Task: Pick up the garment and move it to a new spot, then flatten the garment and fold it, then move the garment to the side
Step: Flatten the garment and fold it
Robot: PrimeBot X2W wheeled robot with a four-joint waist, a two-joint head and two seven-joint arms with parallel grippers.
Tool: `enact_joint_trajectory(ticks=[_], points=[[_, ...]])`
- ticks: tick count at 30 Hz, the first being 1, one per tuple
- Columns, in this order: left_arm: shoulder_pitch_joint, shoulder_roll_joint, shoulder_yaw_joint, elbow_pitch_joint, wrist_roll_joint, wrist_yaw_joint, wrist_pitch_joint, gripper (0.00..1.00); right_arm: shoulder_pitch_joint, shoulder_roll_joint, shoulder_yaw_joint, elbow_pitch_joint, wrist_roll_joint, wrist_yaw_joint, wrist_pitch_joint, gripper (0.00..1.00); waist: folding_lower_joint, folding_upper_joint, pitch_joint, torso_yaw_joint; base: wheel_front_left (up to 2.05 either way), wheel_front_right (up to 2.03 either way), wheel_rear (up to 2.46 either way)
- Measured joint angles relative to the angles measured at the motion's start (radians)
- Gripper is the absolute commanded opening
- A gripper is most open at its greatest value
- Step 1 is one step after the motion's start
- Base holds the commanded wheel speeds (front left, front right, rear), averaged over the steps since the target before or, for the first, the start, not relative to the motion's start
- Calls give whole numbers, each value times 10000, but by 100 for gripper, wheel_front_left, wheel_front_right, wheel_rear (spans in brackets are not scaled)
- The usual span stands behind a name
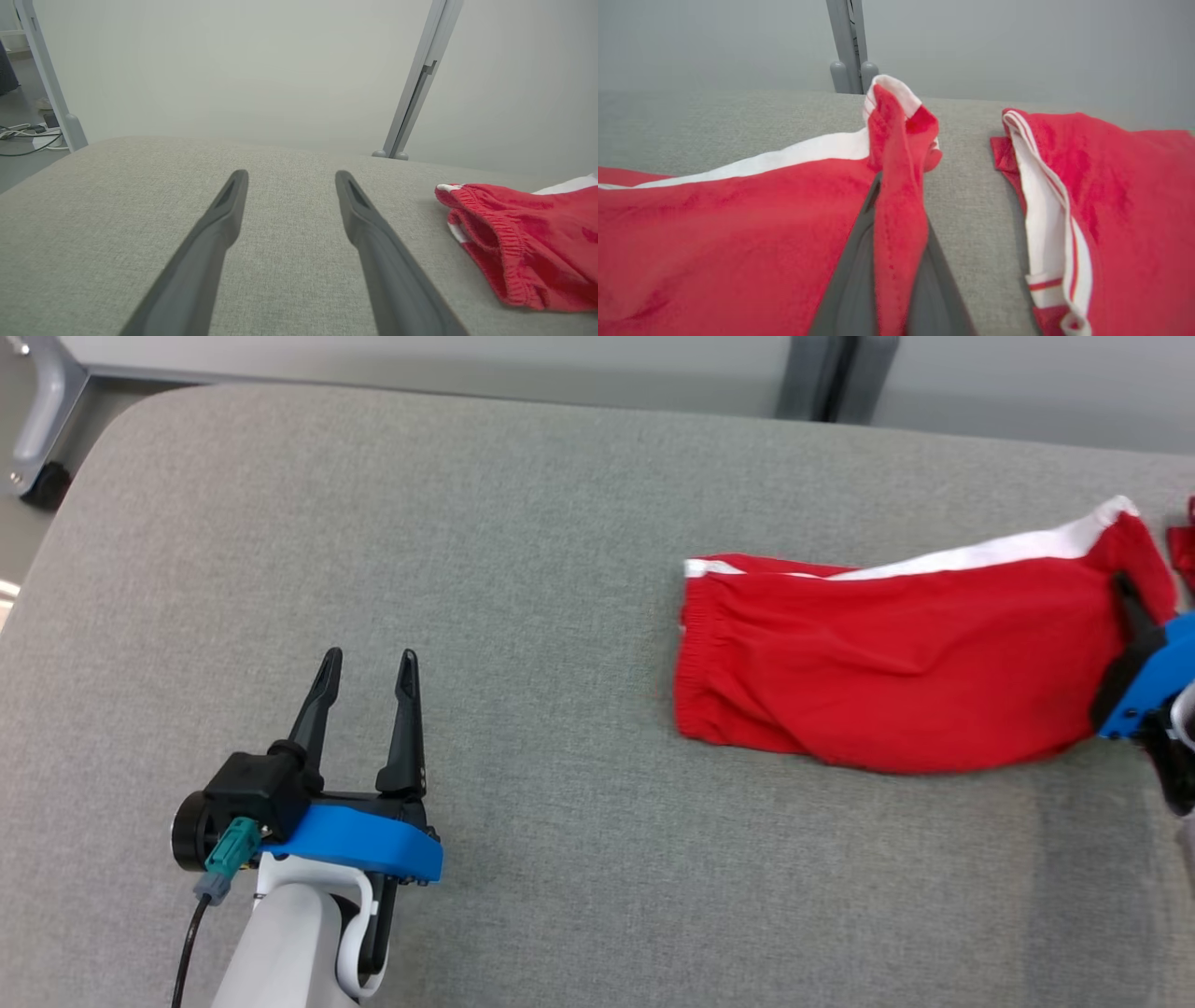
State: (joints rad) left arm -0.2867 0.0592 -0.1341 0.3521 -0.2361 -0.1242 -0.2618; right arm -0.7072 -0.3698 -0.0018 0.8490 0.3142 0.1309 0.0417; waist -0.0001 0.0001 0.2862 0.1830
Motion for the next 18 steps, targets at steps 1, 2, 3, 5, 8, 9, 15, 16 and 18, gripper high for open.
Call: enact_joint_trajectory(ticks=[1, 2, 3, 5, 8, 9, 15, 16, 18], points=[[9, 4, 6, -6, 0, 0, 0, 100, 117, -59, -192, -148, -217, -2, 12, 0, 0, 0, -75, -51, 0, 0, 0], [32, 6, 6, -6, 0, 0, 0, 100, 222, -105, -355, -314, -437, -2, 38, 0, 0, 0, -144, -98, 0, 0, 0], [60, 2, -4, 8, 0, -2, 0, 100, 314, -121, -493, -508, -665, -2, 117, 0, 0, 0, -213, -139, 0, 0, 0], [143, 4, -25, 52, 0, -2, 0, 100, 460, -61, -750, -963, -1120, -2, 286, 0, 0, 0, -351, -199, 0, 0, 0], [172, 10, -79, 136, 0, -8, 0, 100, 613, 324, -940, -1816, -1674, -2, 654, 0, 0, 0, -545, -235, 0, 0, 0], [172, 6, -105, 171, 0, -15, 0, 100, 682, 510, -936, -2125, -1822, -2, 823, 0, 0, 0, -604, -235, 0, 0, 0], [193, 21, -374, 303, -21, -17, 0, 100, 1155, 1939, -167, -3893, -2429, -2, 2134, 0, 0, 0, -795, -145, 0, 0, 0], [193, 31, -405, 313, -31, -17, 0, 100, 1164, 2165, 4, -3962, -2435, -2, 2345, 0, 0, 0, -789, -129, 0, 0, 0], [193, 67, -466, 339, -92, -19, 0, 100, 1144, 2458, 307, -4013, -2527, -2, 2612, 0, 0, 0, -757, -83, 0, 0, 0]])
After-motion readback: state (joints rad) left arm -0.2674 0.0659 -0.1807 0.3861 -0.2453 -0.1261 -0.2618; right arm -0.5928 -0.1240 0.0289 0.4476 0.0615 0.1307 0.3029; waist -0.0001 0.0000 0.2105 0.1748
